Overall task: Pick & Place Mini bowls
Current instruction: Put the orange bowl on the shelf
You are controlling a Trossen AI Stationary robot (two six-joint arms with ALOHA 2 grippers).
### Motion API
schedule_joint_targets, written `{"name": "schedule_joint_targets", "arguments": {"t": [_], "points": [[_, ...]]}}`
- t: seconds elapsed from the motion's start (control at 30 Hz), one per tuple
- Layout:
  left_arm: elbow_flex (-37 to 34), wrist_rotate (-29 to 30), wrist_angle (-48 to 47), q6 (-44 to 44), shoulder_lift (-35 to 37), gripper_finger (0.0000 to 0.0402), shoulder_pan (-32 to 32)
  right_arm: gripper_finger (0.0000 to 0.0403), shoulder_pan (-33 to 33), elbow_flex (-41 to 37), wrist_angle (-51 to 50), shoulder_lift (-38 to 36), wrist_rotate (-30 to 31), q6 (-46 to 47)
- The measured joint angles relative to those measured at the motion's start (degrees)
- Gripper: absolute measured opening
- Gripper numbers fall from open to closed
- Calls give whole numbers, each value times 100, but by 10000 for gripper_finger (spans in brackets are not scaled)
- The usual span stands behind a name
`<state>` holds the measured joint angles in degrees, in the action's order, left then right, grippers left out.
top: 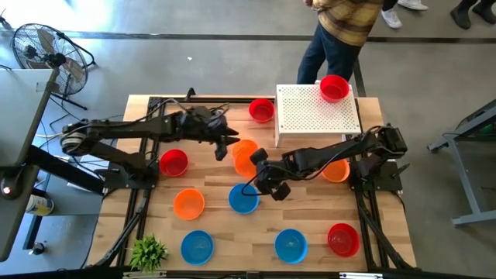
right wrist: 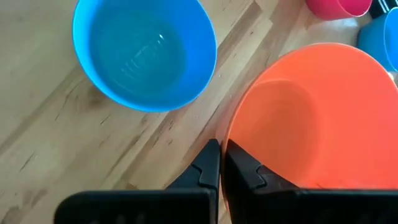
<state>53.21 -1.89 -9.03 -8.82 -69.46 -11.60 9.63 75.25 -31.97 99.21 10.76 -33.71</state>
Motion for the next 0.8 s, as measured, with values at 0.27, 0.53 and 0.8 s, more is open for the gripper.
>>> {"name": "schedule_joint_targets", "arguments": {"t": [0.27, 0.53, 0.8], "points": [[-1876, 256, 2099, 109, 1003, 53, 0, 3, -206, 873, -1360, -42, 351, 1039], [-3363, 432, 3938, 114, 1624, 11, 0, 1, -1189, 2404, -3158, -52, 606, 1818], [-4039, 505, 4811, 131, 1689, 3, -2, 1, -2960, 2875, -3931, -52, 344, 1959]]}}
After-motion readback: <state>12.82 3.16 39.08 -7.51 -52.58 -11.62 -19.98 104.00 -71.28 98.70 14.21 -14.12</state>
